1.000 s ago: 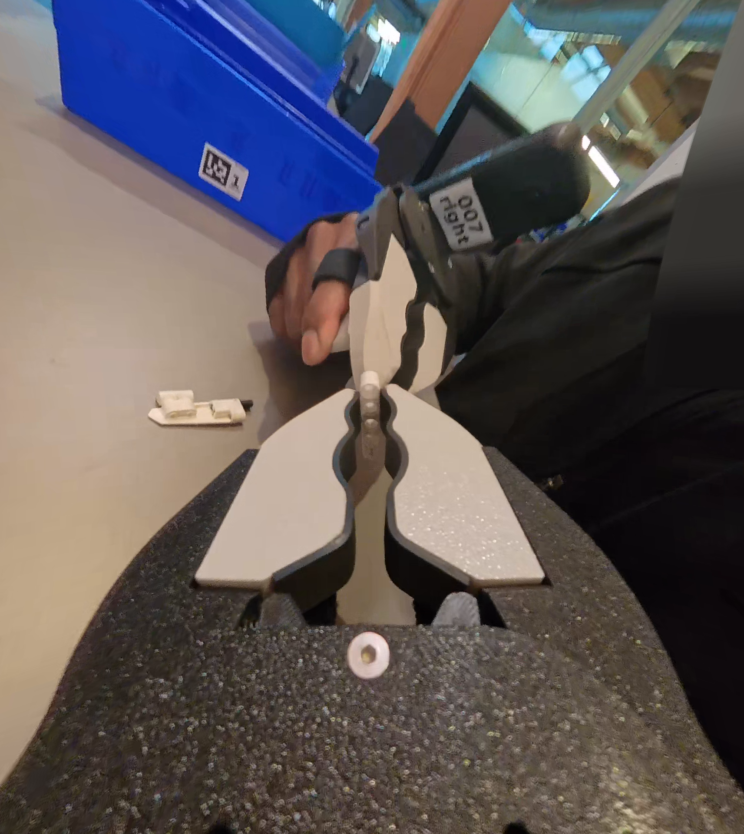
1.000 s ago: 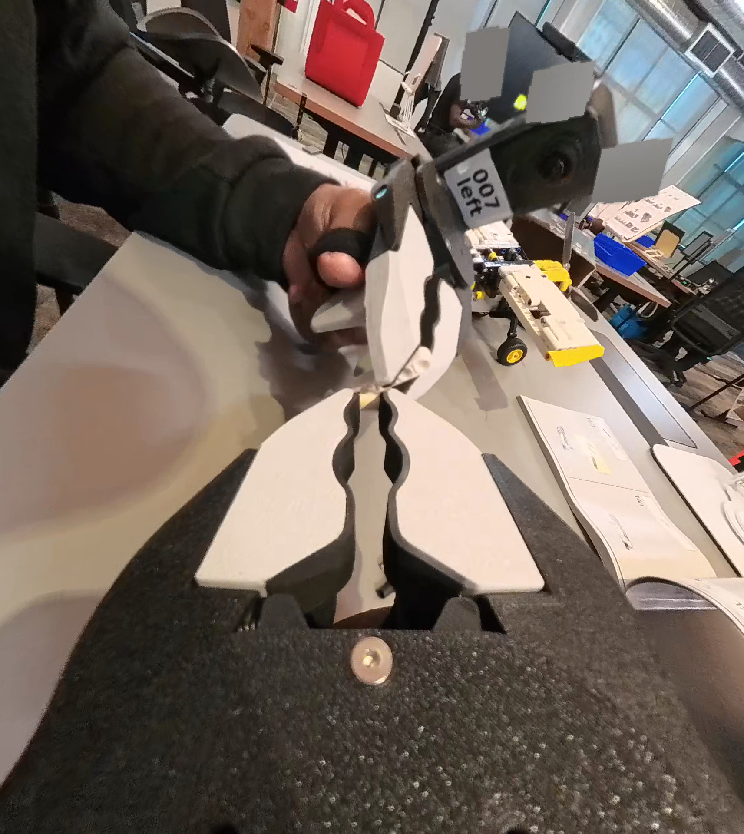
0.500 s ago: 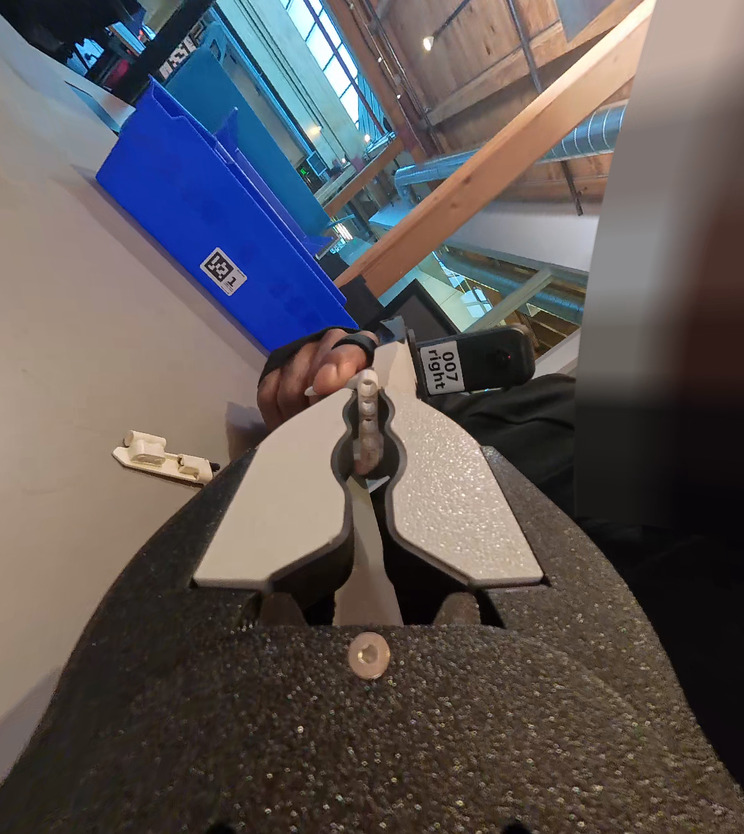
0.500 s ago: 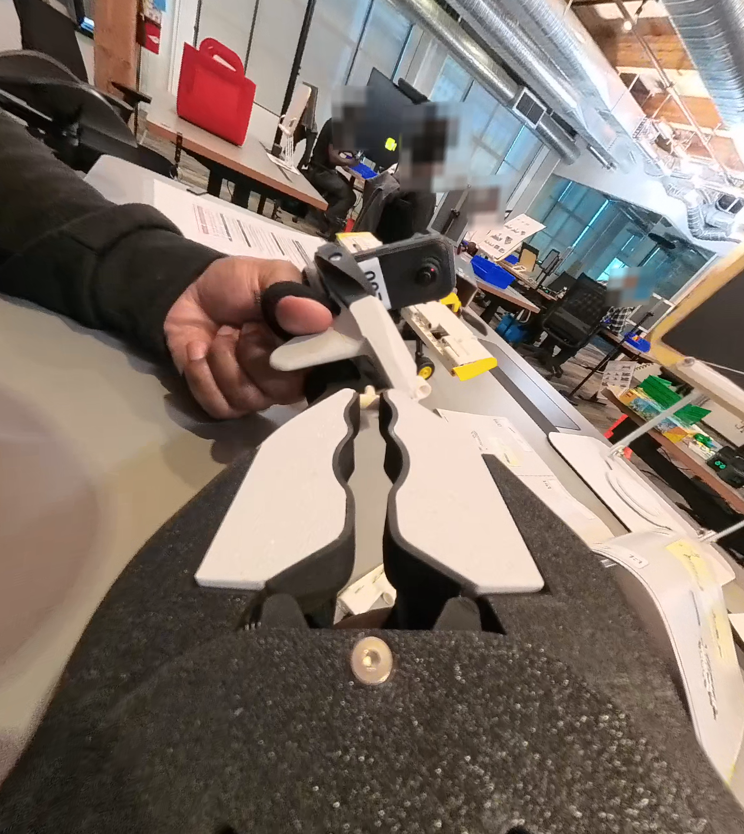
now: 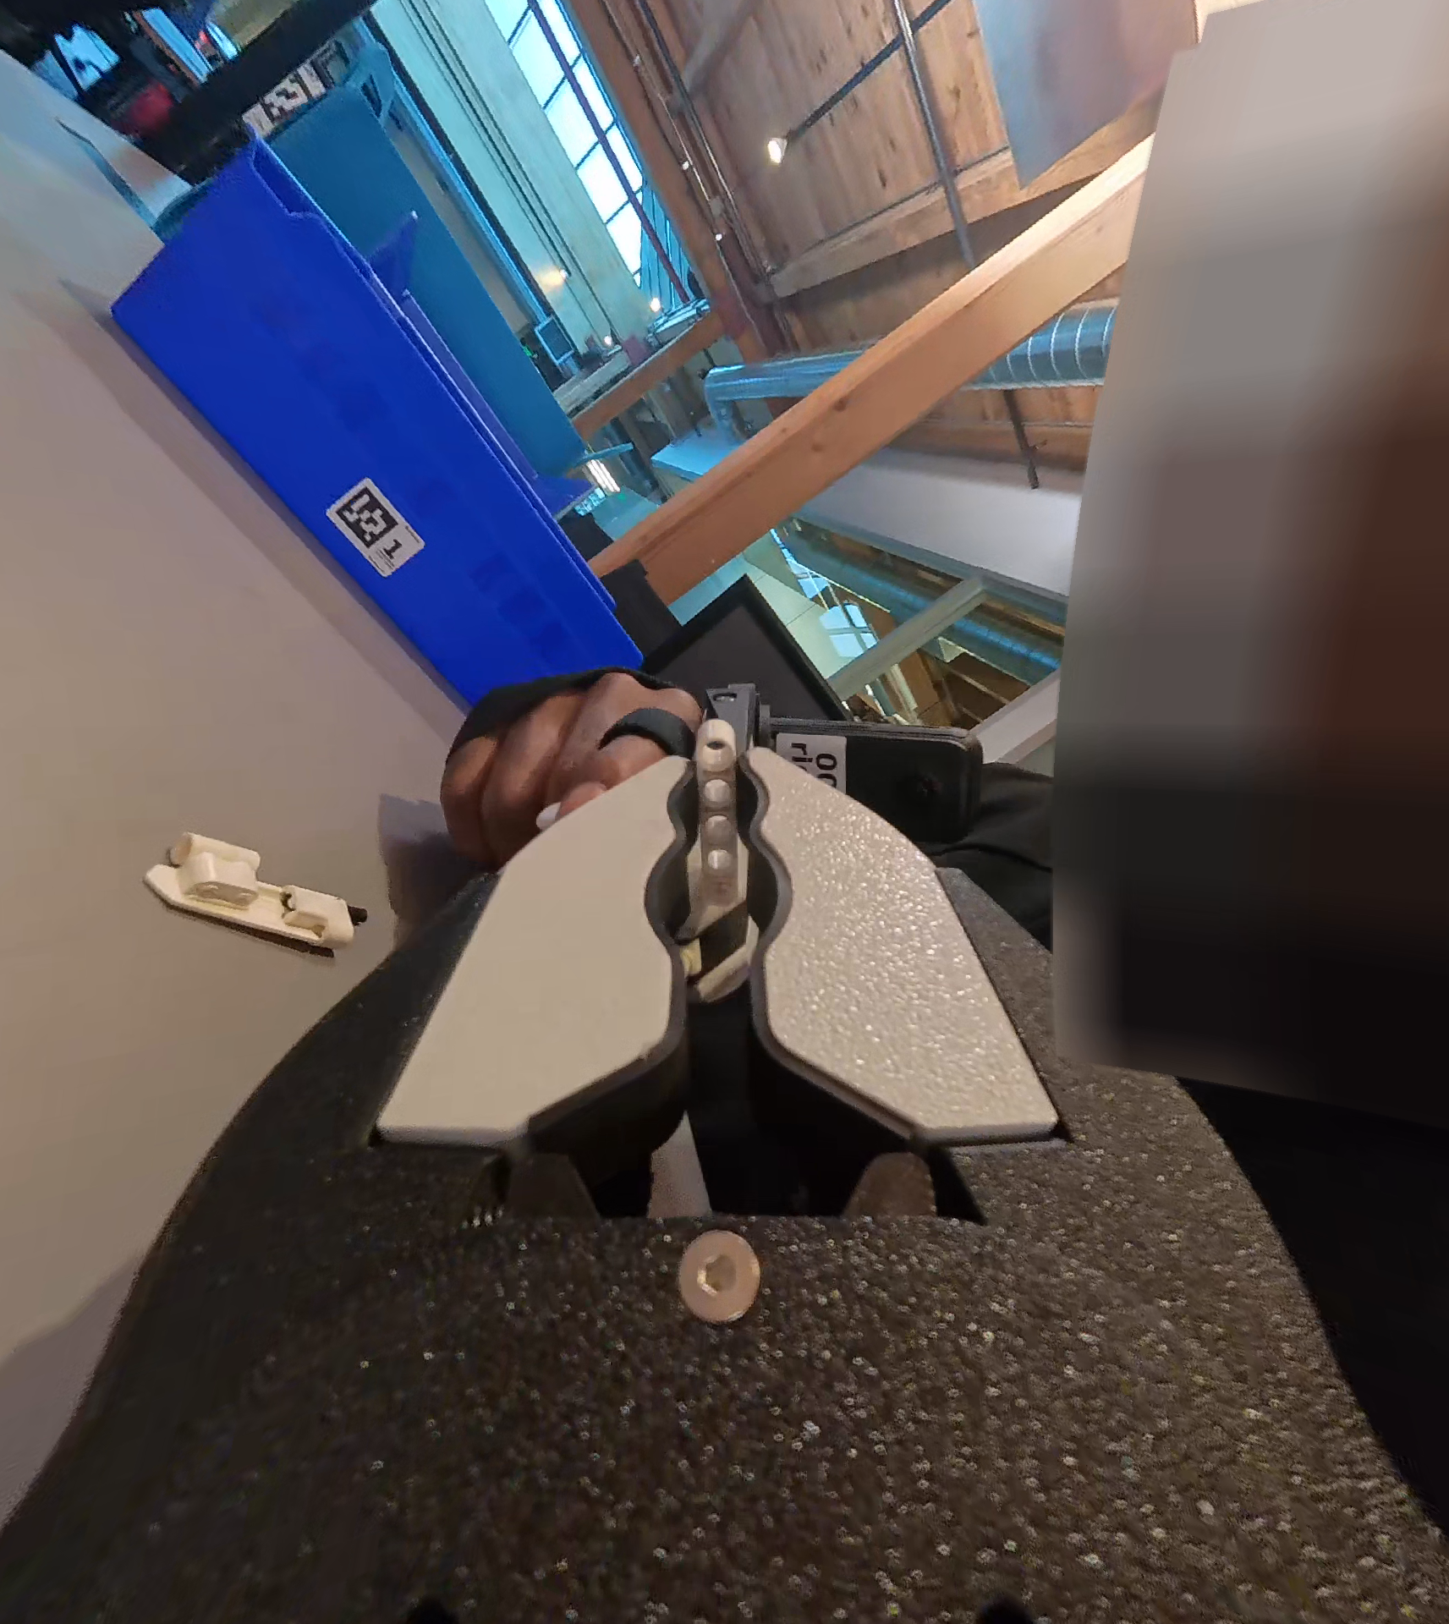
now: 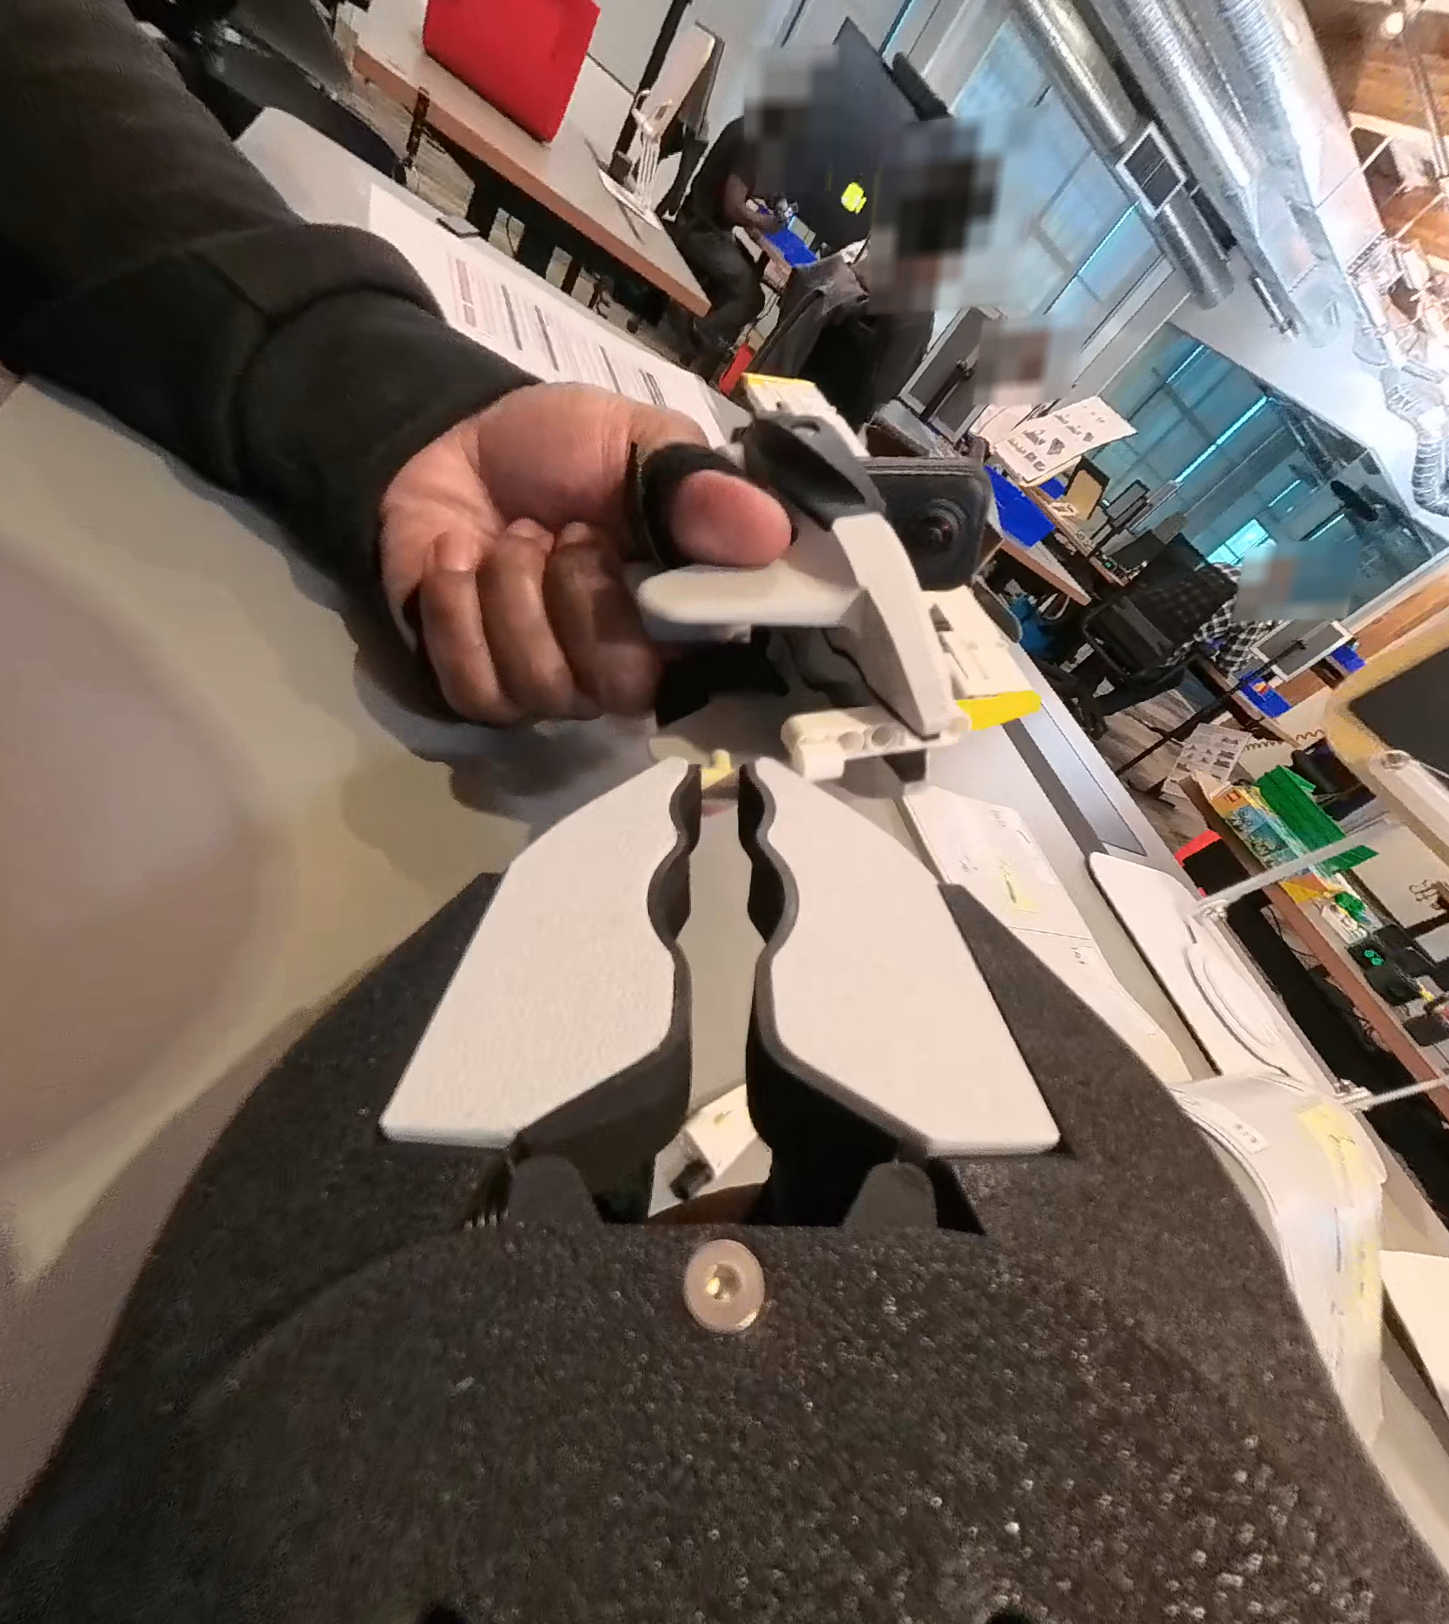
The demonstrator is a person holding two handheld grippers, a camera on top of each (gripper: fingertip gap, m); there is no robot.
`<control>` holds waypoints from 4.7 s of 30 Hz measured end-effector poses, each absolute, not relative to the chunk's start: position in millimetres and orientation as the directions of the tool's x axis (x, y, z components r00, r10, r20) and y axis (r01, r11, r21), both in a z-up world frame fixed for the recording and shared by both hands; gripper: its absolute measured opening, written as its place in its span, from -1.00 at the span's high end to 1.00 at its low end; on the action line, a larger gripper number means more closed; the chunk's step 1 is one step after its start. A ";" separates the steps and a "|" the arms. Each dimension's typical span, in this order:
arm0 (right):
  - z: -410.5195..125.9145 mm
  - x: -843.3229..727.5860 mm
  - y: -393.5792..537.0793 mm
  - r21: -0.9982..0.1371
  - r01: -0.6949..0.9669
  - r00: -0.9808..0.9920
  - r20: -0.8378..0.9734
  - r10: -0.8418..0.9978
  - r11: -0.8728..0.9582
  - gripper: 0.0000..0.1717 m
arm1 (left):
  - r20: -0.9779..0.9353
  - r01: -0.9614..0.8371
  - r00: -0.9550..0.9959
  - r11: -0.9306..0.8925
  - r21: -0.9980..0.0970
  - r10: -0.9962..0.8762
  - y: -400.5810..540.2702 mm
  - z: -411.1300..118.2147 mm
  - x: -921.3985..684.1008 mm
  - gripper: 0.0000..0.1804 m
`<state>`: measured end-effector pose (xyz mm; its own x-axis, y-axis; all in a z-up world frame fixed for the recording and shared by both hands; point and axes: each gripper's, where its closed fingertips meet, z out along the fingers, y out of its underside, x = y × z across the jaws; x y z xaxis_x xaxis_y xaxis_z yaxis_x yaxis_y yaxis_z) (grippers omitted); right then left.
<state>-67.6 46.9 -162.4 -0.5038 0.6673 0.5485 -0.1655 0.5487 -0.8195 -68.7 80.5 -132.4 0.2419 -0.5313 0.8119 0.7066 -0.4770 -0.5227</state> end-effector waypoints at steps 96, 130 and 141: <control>-142.5 -77.3 73.2 -0.792 -0.191 -0.280 0.611 0.740 0.580 0.91 | 0.830 0.747 0.298 -0.425 -0.510 -0.471 84.8 -138.2 -81.9 0.91; -154.4 -77.3 55.8 -0.760 -0.199 -0.340 0.646 0.683 0.619 0.91 | 0.841 0.749 0.264 -0.449 -0.487 -0.472 86.4 -138.4 -73.2 0.91; -160.6 -73.8 47.8 -0.737 -0.222 -0.383 0.668 0.638 0.638 0.91 | 0.842 0.712 0.256 -0.497 -0.496 -0.474 82.8 -140.8 -65.1 0.91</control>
<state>-73.8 47.8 -160.6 -0.3827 0.6385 0.6678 -0.2222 0.6380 -0.7373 -65.1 82.8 -140.8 0.2563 -0.4743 0.8422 0.7117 -0.4970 -0.4964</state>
